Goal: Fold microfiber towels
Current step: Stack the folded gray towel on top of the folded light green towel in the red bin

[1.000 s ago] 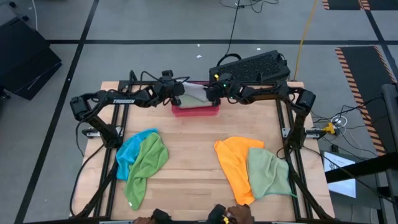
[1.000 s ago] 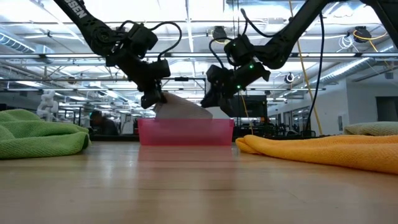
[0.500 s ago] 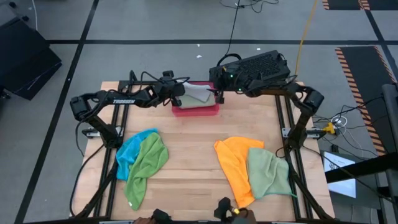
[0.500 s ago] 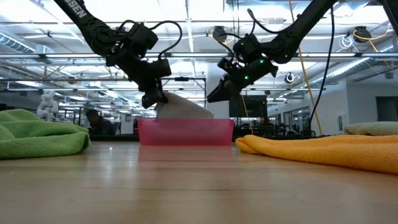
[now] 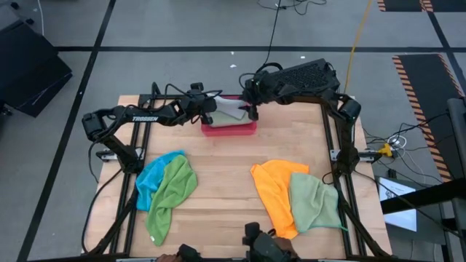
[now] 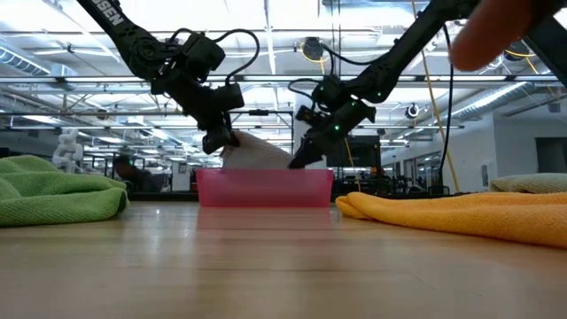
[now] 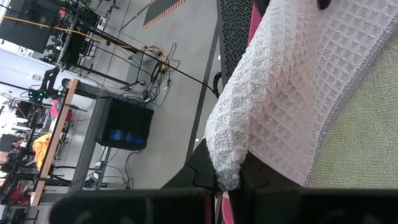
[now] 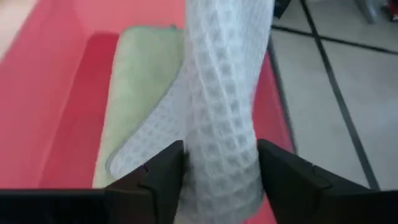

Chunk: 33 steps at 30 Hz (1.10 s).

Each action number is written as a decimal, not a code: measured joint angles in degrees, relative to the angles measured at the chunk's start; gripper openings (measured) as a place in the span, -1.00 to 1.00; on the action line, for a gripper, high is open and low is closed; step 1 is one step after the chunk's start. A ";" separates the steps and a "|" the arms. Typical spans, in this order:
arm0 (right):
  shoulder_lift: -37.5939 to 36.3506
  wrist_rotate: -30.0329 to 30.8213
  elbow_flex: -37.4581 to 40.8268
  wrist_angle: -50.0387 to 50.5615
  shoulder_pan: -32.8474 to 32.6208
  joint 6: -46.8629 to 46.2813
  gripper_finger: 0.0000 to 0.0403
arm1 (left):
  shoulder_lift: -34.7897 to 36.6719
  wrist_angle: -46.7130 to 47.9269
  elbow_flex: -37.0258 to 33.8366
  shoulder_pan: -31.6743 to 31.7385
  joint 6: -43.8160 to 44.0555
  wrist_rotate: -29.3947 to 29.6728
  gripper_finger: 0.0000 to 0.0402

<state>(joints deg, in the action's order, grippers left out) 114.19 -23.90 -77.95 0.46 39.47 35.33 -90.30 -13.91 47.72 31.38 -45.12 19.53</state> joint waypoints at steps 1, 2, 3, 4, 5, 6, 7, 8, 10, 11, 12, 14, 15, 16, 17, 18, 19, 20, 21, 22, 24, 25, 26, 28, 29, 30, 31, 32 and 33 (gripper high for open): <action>0.06 0.01 0.00 0.41 0.01 0.87 -0.15 | 0.00 0.02 0.00 0.00 0.00 0.00 -0.93; -0.01 0.04 -0.01 0.48 0.01 1.35 -0.24 | 0.00 -0.01 0.00 0.06 0.02 0.00 -0.93; -0.21 0.09 -0.09 0.76 0.00 1.80 -0.35 | 0.00 -0.01 0.00 0.11 0.04 0.00 -0.93; -0.50 0.18 -0.09 1.23 -0.01 2.15 -0.47 | 0.00 -0.05 0.00 0.11 0.04 0.00 -0.93; -0.81 0.83 -0.09 1.65 -0.01 2.50 -0.60 | 0.00 -0.18 0.00 0.11 0.01 0.00 -0.93; -1.08 2.12 -0.09 1.62 -0.05 2.98 -0.73 | 0.00 -0.40 0.00 0.11 -0.05 0.02 -0.93; -1.28 3.48 -0.10 1.53 -0.07 3.42 -0.85 | 0.00 -0.98 0.00 0.11 -0.23 0.11 -0.92; -1.59 4.82 -0.10 1.49 -0.07 4.14 -0.91 | -0.01 -1.87 0.00 0.10 -0.30 0.38 -0.92; -2.69 7.72 -0.09 1.37 -0.09 5.51 -0.91 | -0.02 -4.48 0.00 -0.06 -0.84 1.16 -0.92; -3.43 9.84 -0.09 1.03 -0.26 6.29 -0.89 | -0.02 -6.18 0.00 -0.16 -1.14 1.75 -0.92; -4.36 12.29 -0.11 0.64 -0.64 7.03 -0.88 | -0.02 -7.90 0.00 -0.30 -1.36 2.49 -0.93; -6.31 18.29 -0.11 0.43 -1.48 8.98 -0.90 | -0.02 -10.29 0.07 -0.37 -2.03 3.67 -0.93; -7.37 20.91 -0.11 0.49 -1.94 9.77 -0.92 | -0.02 -10.55 0.09 -0.37 -2.42 4.08 -0.93; -8.21 23.00 -0.11 0.81 -2.37 10.47 -0.94 | -0.02 -10.46 0.09 -0.38 -2.53 4.20 -0.93; -8.97 24.53 -0.11 1.21 -2.82 11.27 -0.94 | -0.02 -10.04 0.09 -0.44 -2.42 4.25 -0.92; -9.55 25.82 -0.11 1.91 -3.25 11.79 -0.94 | -0.02 -9.27 0.09 -0.51 -2.14 4.20 -0.91; -9.80 27.09 -0.11 2.47 -3.81 12.16 -0.94 | -0.02 -8.25 0.09 -0.58 -1.63 4.17 -0.91; -9.82 28.20 -0.13 3.03 -4.35 12.64 -0.94 | -0.02 -6.94 0.09 -0.68 -0.99 4.02 -0.91; -9.71 28.43 -0.13 3.95 -4.77 13.25 -0.94 | -0.02 -5.40 0.09 -0.73 -0.38 3.43 -0.92; -9.50 28.40 0.10 4.57 -5.13 13.82 -0.94 | -0.02 -3.85 0.09 -0.79 0.35 2.56 -0.93; -9.07 28.55 1.31 3.43 -5.87 15.35 -0.94 | -0.02 -1.01 0.09 -0.91 2.20 1.49 -0.93; -9.05 28.76 2.21 2.39 -6.16 16.25 -0.94 | -0.02 0.02 0.09 -0.98 2.86 1.38 -0.93; -9.05 29.43 3.29 0.72 -6.47 17.26 -0.94 | -0.02 0.80 0.09 -1.01 3.47 1.25 -0.93; -9.05 31.60 5.44 -4.22 -6.96 20.01 -0.94 | -0.02 1.79 0.09 -0.97 3.92 1.11 -0.93; -9.05 32.61 6.48 -6.59 -7.07 21.41 -0.94 | -0.02 1.81 0.09 -0.96 3.93 1.13 -0.93; -9.05 33.04 7.34 -9.02 -6.92 22.93 -0.94 | -0.02 1.68 0.09 -0.95 3.90 1.18 -0.93; -9.05 33.03 8.12 -11.12 -6.61 24.22 -0.94 | -0.02 1.13 0.09 -0.84 3.63 1.32 -0.92; -9.05 33.03 8.94 -13.16 -6.31 25.30 -0.94 | -0.02 0.14 0.09 -0.79 3.34 1.75 -0.91; -9.05 32.97 9.75 -14.85 -6.16 26.26 -0.94 | -0.02 -0.82 0.09 -0.78 3.11 2.49 -0.91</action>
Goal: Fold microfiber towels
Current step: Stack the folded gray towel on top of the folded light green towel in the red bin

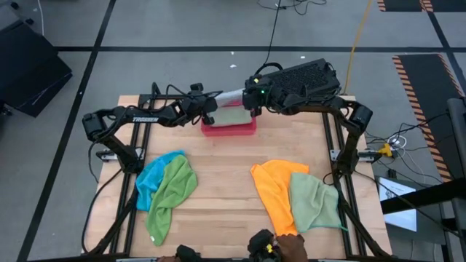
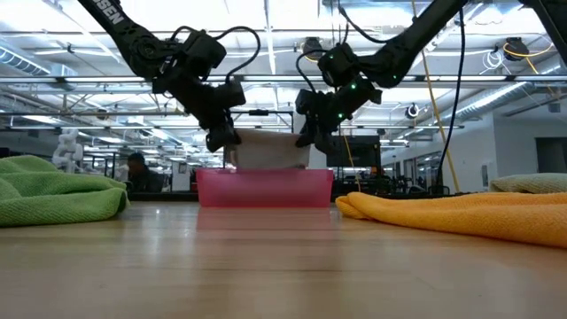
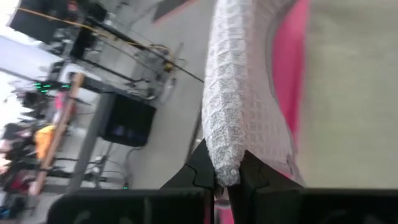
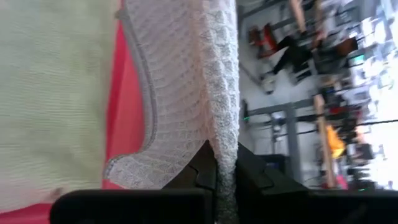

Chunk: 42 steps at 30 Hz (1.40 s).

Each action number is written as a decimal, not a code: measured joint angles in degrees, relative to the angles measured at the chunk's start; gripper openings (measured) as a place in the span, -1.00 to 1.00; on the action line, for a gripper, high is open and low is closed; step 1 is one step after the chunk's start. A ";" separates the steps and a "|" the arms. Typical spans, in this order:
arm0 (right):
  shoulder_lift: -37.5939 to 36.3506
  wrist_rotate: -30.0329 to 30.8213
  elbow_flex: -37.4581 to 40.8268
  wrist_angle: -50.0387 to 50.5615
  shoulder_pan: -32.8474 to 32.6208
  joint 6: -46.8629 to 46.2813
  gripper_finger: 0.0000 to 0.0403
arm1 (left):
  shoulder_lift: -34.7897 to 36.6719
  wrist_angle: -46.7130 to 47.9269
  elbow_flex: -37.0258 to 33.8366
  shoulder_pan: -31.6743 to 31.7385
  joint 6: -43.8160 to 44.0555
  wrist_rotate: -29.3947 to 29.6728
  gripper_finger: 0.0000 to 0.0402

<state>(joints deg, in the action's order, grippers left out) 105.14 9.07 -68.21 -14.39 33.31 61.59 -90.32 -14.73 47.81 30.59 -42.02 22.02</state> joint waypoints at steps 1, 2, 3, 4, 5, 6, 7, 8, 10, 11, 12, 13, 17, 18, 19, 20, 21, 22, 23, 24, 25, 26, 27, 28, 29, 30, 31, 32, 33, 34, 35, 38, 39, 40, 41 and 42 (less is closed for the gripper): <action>0.00 0.04 0.72 -1.14 0.00 0.85 -0.94 | 0.00 -0.34 0.04 0.02 -0.33 0.42 -0.92; -0.02 0.07 1.39 -1.50 -0.07 1.52 -0.94 | 0.00 -0.24 0.04 0.02 -0.62 0.44 -0.93; -0.02 -0.02 1.91 -1.40 -0.20 2.03 -0.94 | 0.00 0.15 0.04 0.00 -0.98 0.35 -0.93; -0.02 -0.07 2.40 -1.32 -0.54 2.46 -0.94 | -0.02 0.61 0.02 -0.02 -1.06 -0.08 -0.93; -0.02 -0.13 2.92 -1.33 -0.89 3.17 -0.94 | -0.02 1.03 0.02 -0.05 -1.13 -0.76 -0.93; -0.07 -0.16 3.58 -1.52 -1.07 4.28 -0.94 | -0.02 1.42 0.02 -0.01 -1.16 -1.71 -0.93; -0.09 -0.12 4.34 -2.07 -1.24 5.48 -0.94 | -0.02 1.96 0.02 0.03 -1.13 -3.00 -0.93; -0.07 -0.14 5.04 -2.62 -1.41 6.36 -0.94 | -0.11 2.64 0.02 0.03 -1.12 -4.24 -0.92; -0.07 -0.16 6.00 -3.29 -1.76 6.59 -0.94 | -0.37 4.43 -0.01 -0.17 -1.21 -5.84 -0.91; -0.07 -0.23 6.13 -3.35 -1.95 6.53 -0.94 | -0.39 5.50 -0.05 -0.39 -1.21 -6.20 -0.91; -0.07 -0.28 6.22 -3.26 -2.10 6.59 -0.94 | -0.39 6.20 -0.05 -0.62 -1.23 -6.53 -0.91; -0.07 -0.61 6.23 -2.75 -2.16 6.61 -0.94 | -0.39 6.85 -0.03 -0.81 -1.21 -6.94 -0.92; -0.07 -4.51 6.32 -0.99 -2.18 5.35 -0.94 | -0.37 10.84 -0.05 -1.57 -1.23 -9.77 -0.93; -0.07 -4.69 6.34 -1.01 -2.20 4.90 -0.93 | -0.37 11.43 -0.05 -1.70 -1.21 -10.06 -0.91; -0.07 -4.74 6.34 -1.03 -2.31 4.56 -0.93 | -0.38 11.81 -0.05 -1.85 -1.23 -10.09 -0.89; -0.07 -4.83 6.34 -0.95 -2.41 4.24 -0.93 | -0.37 12.28 -0.02 -1.92 -1.40 -10.14 -0.87; -0.07 -5.19 6.34 -0.52 -2.56 4.08 -0.93 | -0.39 12.82 -0.02 -1.99 -1.43 -10.26 -0.86; -0.07 -6.36 6.34 0.37 -2.68 3.71 -0.93 | -0.38 13.18 -0.02 -2.11 -1.43 -10.30 -0.85; -0.07 -7.78 6.34 1.40 -2.68 3.18 -0.93 | -0.38 13.53 -0.04 -2.21 -1.43 -10.40 -0.85; -0.05 -8.94 6.34 2.16 -2.68 2.43 -0.93 | -0.39 13.74 -0.05 -2.31 -1.43 -10.48 -0.86; -0.04 -9.49 6.34 2.76 -2.67 1.72 -0.91 | -0.37 13.87 -0.05 -2.37 -1.58 -10.61 -0.87; -0.04 -10.00 6.34 3.26 -2.66 1.06 -0.90 | -0.37 14.10 -0.05 -2.41 -1.86 -10.93 -0.88; -0.04 -10.60 6.34 3.79 -2.67 0.52 -0.87 | -0.37 14.64 -0.05 -2.39 -1.88 -11.54 -0.89; -0.04 -10.80 6.34 4.35 -2.71 -0.09 -0.84 | -0.37 15.16 -0.05 -2.39 -1.82 -12.39 -0.89; -0.04 -10.89 6.34 4.88 -2.75 -0.62 -0.81 | -0.38 15.88 -0.05 -2.39 -1.75 -13.47 -0.89; -0.04 -11.01 6.34 5.34 -2.75 -0.94 -0.77 | -0.39 16.54 -0.05 -2.39 -1.18 -14.51 -0.88; -0.04 -11.25 6.34 5.96 -2.74 -1.01 -0.73 | -0.38 16.97 -0.05 -2.39 -0.40 -14.98 -0.85; -0.04 -12.15 6.34 6.57 -2.70 -1.21 -0.69 | -0.39 17.20 -0.05 -2.39 0.92 -15.04 -0.82; -0.04 -12.89 6.34 7.00 -2.66 -2.01 -0.65 | -0.37 17.38 -0.06 -2.38 2.31 -15.02 -0.77; -0.04 -13.91 6.34 7.29 -2.66 -2.87 -0.61 | -0.39 17.59 -0.07 -2.34 3.61 -15.01 -0.71; -0.04 -15.07 6.34 7.40 -2.66 -3.62 -0.57 | -0.37 17.89 -0.07 -2.34 4.49 -15.01 -0.65; -0.04 -16.60 6.34 7.56 -2.68 -6.05 -0.45 | -0.39 18.48 -0.11 -2.30 7.50 -15.69 -0.46; -0.04 -16.65 6.34 7.64 -2.68 -6.92 -0.41 | -0.37 18.43 -0.11 -2.30 8.88 -15.80 -0.39; -0.04 -16.76 6.34 7.62 -2.68 -7.81 -0.38 | -0.37 18.39 -0.11 -2.30 10.22 -15.80 -0.33; -0.24 -17.09 6.34 7.86 -2.67 -8.71 -0.36 | -0.37 18.47 -0.11 -2.30 11.26 -15.80 -0.26; -0.59 -17.99 6.34 8.57 -2.62 -9.59 -0.33 | -0.24 18.79 -0.11 -2.30 11.90 -15.82 -0.20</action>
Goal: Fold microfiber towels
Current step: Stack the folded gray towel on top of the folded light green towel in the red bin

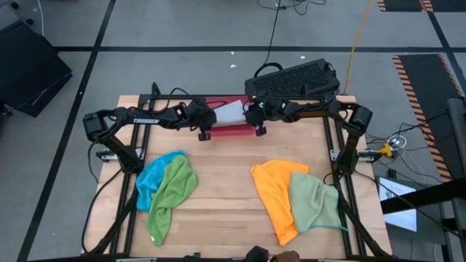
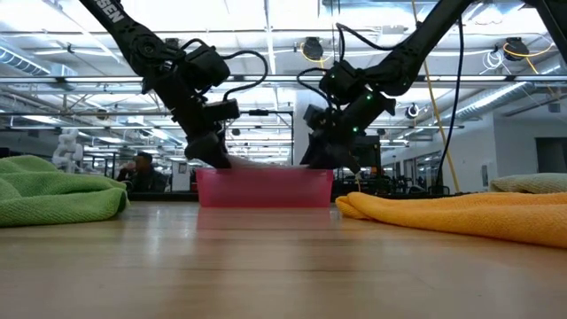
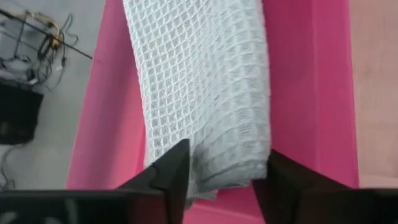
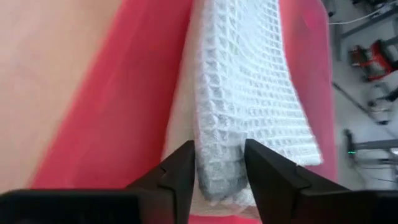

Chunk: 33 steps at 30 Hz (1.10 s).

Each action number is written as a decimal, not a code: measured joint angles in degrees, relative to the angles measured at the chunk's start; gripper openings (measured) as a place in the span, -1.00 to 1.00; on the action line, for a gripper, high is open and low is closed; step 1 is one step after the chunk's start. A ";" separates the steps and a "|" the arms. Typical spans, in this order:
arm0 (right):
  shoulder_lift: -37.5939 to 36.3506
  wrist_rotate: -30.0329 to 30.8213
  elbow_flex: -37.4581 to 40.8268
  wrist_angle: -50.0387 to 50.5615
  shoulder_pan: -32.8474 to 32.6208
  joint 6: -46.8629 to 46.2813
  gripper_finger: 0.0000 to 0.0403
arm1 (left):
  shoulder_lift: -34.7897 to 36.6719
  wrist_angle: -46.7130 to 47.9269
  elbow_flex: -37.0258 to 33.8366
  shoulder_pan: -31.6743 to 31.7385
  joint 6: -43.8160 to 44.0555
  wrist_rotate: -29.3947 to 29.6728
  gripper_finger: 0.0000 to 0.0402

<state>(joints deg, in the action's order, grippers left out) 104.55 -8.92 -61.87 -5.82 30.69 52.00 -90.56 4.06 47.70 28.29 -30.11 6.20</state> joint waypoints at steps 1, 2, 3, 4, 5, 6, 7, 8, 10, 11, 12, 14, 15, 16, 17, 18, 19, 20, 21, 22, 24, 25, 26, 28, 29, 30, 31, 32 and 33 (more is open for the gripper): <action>-0.37 -1.08 0.00 0.65 -0.01 -0.82 -0.32 | 0.27 0.66 0.00 0.00 0.57 -0.18 -0.14; -0.97 -1.94 0.00 1.08 0.01 -1.89 -0.31 | 0.42 1.21 0.14 0.04 1.08 -0.23 -0.08; -1.78 -2.61 0.00 1.85 0.15 -2.91 -0.30 | 0.62 1.47 0.42 0.13 1.77 -0.22 -0.03; -2.56 -3.45 0.00 2.37 0.37 -3.83 -0.30 | 1.12 1.90 0.60 0.18 2.37 -0.24 0.01; -3.32 -4.24 0.00 2.67 0.55 -4.93 -0.30 | 1.77 2.58 0.63 0.32 2.76 -0.24 0.05; -4.06 -5.30 0.00 3.32 0.91 -6.37 -0.31 | 2.30 2.76 0.71 0.35 3.49 -0.26 0.08; -4.88 -6.58 0.00 3.91 1.31 -8.14 -0.31 | 2.63 2.82 0.86 0.37 4.13 -0.24 0.11; -5.72 -8.08 0.00 4.54 1.72 -10.00 -0.32 | 3.01 3.44 0.90 0.37 4.60 -0.23 0.13; -6.86 -12.10 -0.02 3.75 2.66 -14.24 -0.34 | 4.32 6.32 0.81 0.37 6.73 -0.27 0.15; -7.26 -14.31 -0.02 2.89 3.29 -16.65 -0.35 | 5.04 7.04 0.81 0.37 7.34 -0.27 0.16; -7.29 -16.50 -0.02 1.55 3.69 -19.23 -0.37 | 5.83 7.66 0.85 0.35 7.96 -0.27 0.16; -6.34 -19.57 -0.07 -3.24 4.20 -24.25 -0.43 | 7.75 9.62 0.83 0.33 9.71 -0.26 0.16; -5.63 -20.40 -0.13 -5.07 4.29 -25.92 -0.47 | 8.70 9.53 0.83 0.35 10.46 -0.17 0.17; -4.73 -21.00 -0.42 -6.33 4.28 -27.21 -0.53 | 9.44 8.80 0.83 0.35 11.48 -0.16 0.17; -3.67 -21.12 -1.05 -7.16 4.27 -28.30 -0.58 | 9.99 7.58 0.83 0.35 12.85 -0.34 0.17; -2.73 -21.10 -2.04 -7.37 4.27 -29.45 -0.64 | 10.32 5.81 0.83 0.37 14.19 -1.49 0.16; -1.70 -21.12 -3.15 -7.37 4.25 -30.70 -0.71 | 10.38 3.51 0.83 0.39 15.72 -3.17 0.13; -0.54 -21.18 -4.47 -7.58 4.25 -31.78 -0.78 | 10.38 1.13 0.83 0.39 17.24 -5.20 0.09; 0.56 -21.15 -5.69 -7.85 4.26 -32.62 -0.84 | 10.05 -1.10 0.85 0.37 18.36 -7.03 0.03; 1.65 -21.05 -6.66 -7.66 4.27 -32.91 -0.91 | 9.14 -3.06 0.93 0.07 18.69 -8.20 -0.03; 3.65 -20.91 -8.60 -5.50 4.25 -32.42 -0.97 | 6.91 -4.87 0.95 -0.43 18.63 -8.80 -0.20; 4.59 -20.81 -9.66 -4.11 4.25 -31.96 -0.97 | 5.88 -4.74 0.76 -0.47 18.58 -8.70 -0.29; 5.33 -20.82 -10.55 -2.69 4.25 -31.57 -0.96 | 4.74 -5.36 0.71 -0.47 18.35 -8.15 -0.37; 6.90 -20.38 -12.09 -0.76 4.23 -30.76 -0.95 | 2.58 -8.04 0.94 -0.06 17.21 -6.81 -0.54; 7.74 -19.47 -12.70 -0.43 4.23 -30.21 -0.95 | 1.65 -8.34 0.92 0.39 17.07 -6.26 -0.62; 8.61 -19.02 -12.97 -0.16 4.36 -29.62 -0.96 | 0.51 -9.01 0.85 0.89 17.02 -5.99 -0.69; 9.43 -18.15 -13.15 0.29 4.54 -29.02 -0.98 | -0.98 -10.76 0.85 1.38 16.88 -5.70 -0.76; 10.08 -17.19 -13.29 0.45 4.72 -28.64 -0.99 | -2.19 -12.03 0.87 2.13 16.69 -5.52 -0.82; 10.75 -16.08 -13.45 0.52 4.91 -28.16 -0.99 | -2.97 -12.11 0.82 2.91 16.62 -5.46 -0.88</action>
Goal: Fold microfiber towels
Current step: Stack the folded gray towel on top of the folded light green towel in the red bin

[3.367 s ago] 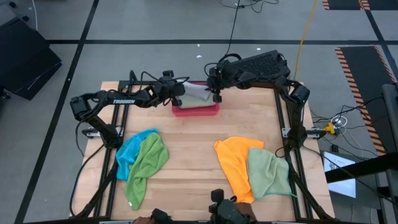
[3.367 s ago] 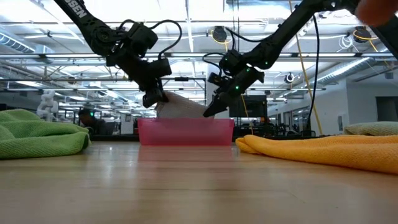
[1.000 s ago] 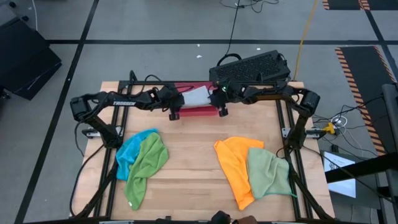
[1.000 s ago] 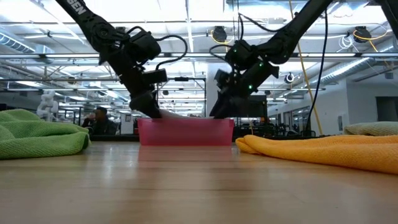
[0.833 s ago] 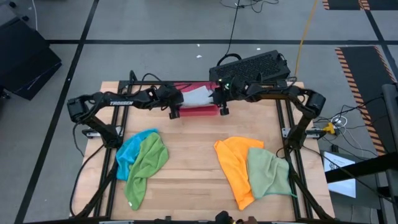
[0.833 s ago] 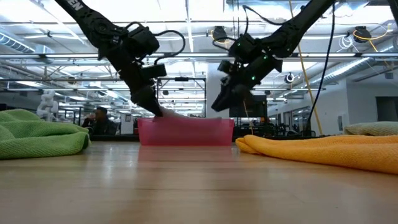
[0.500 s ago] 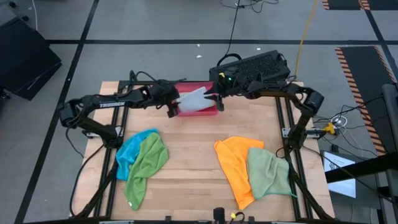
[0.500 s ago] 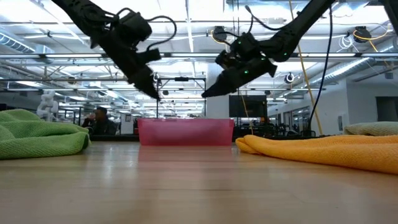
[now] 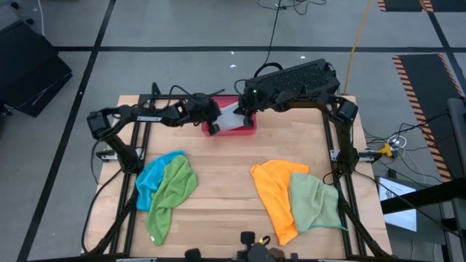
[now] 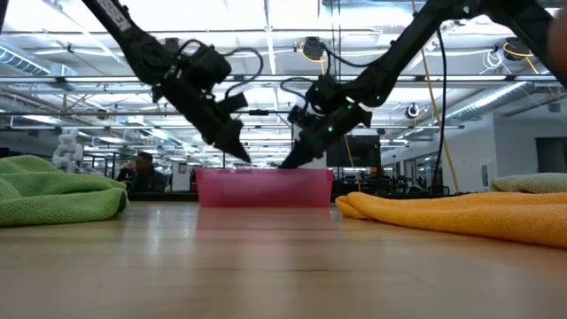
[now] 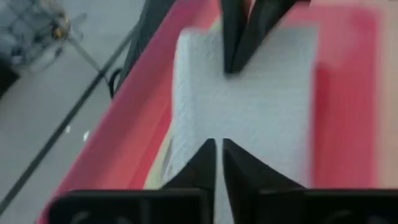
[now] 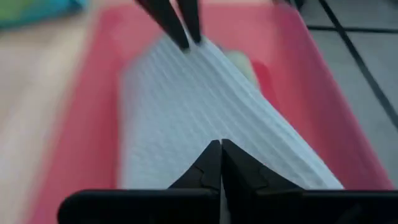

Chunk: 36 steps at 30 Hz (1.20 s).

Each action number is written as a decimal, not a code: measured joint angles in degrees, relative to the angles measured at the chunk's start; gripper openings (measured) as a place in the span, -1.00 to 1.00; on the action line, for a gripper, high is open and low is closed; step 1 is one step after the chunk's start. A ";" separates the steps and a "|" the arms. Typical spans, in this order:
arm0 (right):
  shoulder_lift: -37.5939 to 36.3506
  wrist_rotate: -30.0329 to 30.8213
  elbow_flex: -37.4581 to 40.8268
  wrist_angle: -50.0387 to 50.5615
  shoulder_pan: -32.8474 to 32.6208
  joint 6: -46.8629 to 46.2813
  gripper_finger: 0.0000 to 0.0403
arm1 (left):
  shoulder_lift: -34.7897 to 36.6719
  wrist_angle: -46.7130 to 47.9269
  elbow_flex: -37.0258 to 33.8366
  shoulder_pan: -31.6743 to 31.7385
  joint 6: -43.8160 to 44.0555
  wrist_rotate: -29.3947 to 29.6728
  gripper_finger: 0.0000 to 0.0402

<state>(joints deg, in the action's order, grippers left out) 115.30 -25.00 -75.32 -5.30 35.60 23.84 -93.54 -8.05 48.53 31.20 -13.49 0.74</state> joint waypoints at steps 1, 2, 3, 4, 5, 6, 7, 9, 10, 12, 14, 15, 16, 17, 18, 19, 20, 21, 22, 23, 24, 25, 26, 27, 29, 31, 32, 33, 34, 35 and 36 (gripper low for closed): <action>0.28 1.41 -0.10 0.00 0.14 0.22 -0.99 | -0.82 -0.72 -0.06 0.74 -0.07 0.72 -0.93; 0.27 2.61 -0.17 0.10 0.45 0.59 -0.99 | -1.76 -2.32 0.04 1.41 -0.17 1.57 -0.96; 0.18 4.08 -0.23 0.26 0.55 0.98 -0.99 | -2.49 -2.93 0.15 2.11 -0.18 2.24 -0.98; 0.11 5.87 -0.29 0.31 0.64 1.43 -1.00 | -2.95 -2.70 0.08 2.81 -0.20 2.60 -0.97; 0.09 7.14 -0.30 0.45 0.80 1.86 -1.00 | -3.36 -2.72 -0.02 3.46 -0.21 2.77 -0.95; 0.09 7.78 -0.30 0.63 0.95 2.08 -1.00 | -3.50 -3.11 0.01 3.87 -0.23 2.82 -0.93; 0.13 8.30 -0.30 0.62 1.13 2.16 -1.00 | -3.50 -3.41 0.01 4.10 -0.39 2.75 -0.91; 0.14 8.29 -0.30 0.31 1.58 2.18 -1.00 | -2.99 -4.92 0.01 4.20 -0.99 1.99 -0.89; 0.14 8.35 -0.30 0.08 1.72 2.15 -1.00 | -2.49 -5.32 0.01 4.14 -1.21 1.44 -0.89; 0.33 8.41 -0.30 0.11 1.95 1.55 -1.00 | -1.37 -6.90 0.01 3.84 -2.18 -1.42 -0.92; 0.76 8.47 -0.29 -0.20 2.00 0.79 -1.00 | -0.87 -7.71 0.10 3.40 -3.41 -5.89 -0.97; 0.90 8.60 -0.26 0.12 1.98 0.63 -1.00 | -0.83 -7.68 0.12 3.29 -3.62 -8.31 -0.98; 1.09 8.64 -0.25 -0.01 1.94 0.65 -1.00 | -0.87 -7.02 0.07 3.28 -3.87 -10.24 -0.98; 1.30 8.61 -0.27 -0.26 1.94 0.71 -1.00 | -1.01 -6.63 0.05 3.27 -4.06 -11.41 -0.97; 1.43 8.61 -0.27 -0.22 1.92 0.71 -1.00 | -1.39 -6.52 0.07 3.39 -4.26 -11.47 -0.95; 1.58 8.63 -0.27 0.00 1.92 0.68 -1.00 | -1.87 -6.23 0.07 3.54 -4.27 -11.28 -0.94; 1.64 8.62 -0.27 0.14 1.88 0.67 -1.00 | -2.32 -5.45 0.07 3.76 -4.29 -11.17 -0.93; 1.64 8.62 -0.27 0.12 1.79 0.70 -1.00 | -2.65 -4.16 0.05 3.97 -4.29 -11.13 -0.93; 1.61 8.62 -0.27 -0.09 1.69 0.82 -1.00 | -2.97 -3.40 0.01 4.14 -4.32 -11.20 -0.92; 1.44 8.66 -0.27 -0.42 1.59 0.89 -1.00 | -3.37 -3.03 0.01 4.27 -4.41 -11.25 -0.93; 0.99 8.66 -0.25 -0.32 1.51 0.87 -1.00 | -3.75 -2.62 0.07 4.39 -4.69 -11.25 -0.94; 0.39 8.64 -0.21 0.03 1.44 0.80 -1.00 | -4.23 -1.91 0.07 4.60 -4.98 -11.27 -0.96; -0.28 8.51 -0.19 0.03 1.39 0.76 -1.00 | -4.98 -1.48 0.07 4.81 -5.32 -11.07 -0.98; -1.24 8.30 -0.19 0.19 1.29 0.51 -1.00 | -5.68 -1.42 0.05 5.11 -5.53 -10.53 -0.98; -3.50 8.29 -0.19 1.74 0.98 -0.02 -1.00 | -6.34 -1.38 -0.02 5.52 -5.78 -8.83 -0.97; -6.15 8.37 -0.19 4.43 0.47 -0.03 -1.00 | -6.59 -2.95 0.10 5.70 -5.92 -6.30 -0.94; -7.70 8.48 -0.19 6.40 0.15 -0.10 -1.00 | -6.60 -2.99 0.11 5.80 -5.91 -5.55 -0.93; -9.23 8.49 -0.19 8.37 -0.26 -0.33 -1.00 | -6.39 -2.94 0.09 5.81 -5.99 -5.32 -0.92; -11.01 8.45 -0.19 10.44 -0.86 -0.76 -1.00 | -5.73 -2.66 0.04 5.81 -6.12 -5.18 -0.93; -12.77 8.43 -0.21 12.54 -1.53 -1.55 -1.00 | -4.76 -2.21 -0.02 5.81 -6.06 -5.26 -0.94; -14.41 8.42 -0.21 14.83 -2.34 -2.41 -1.00 | -3.44 -2.28 -0.04 5.70 -5.96 -5.40 -0.96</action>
<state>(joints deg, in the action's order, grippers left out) 100.89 -16.58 -75.53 9.53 33.26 21.43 -96.98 -10.33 48.49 36.90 -19.45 -4.66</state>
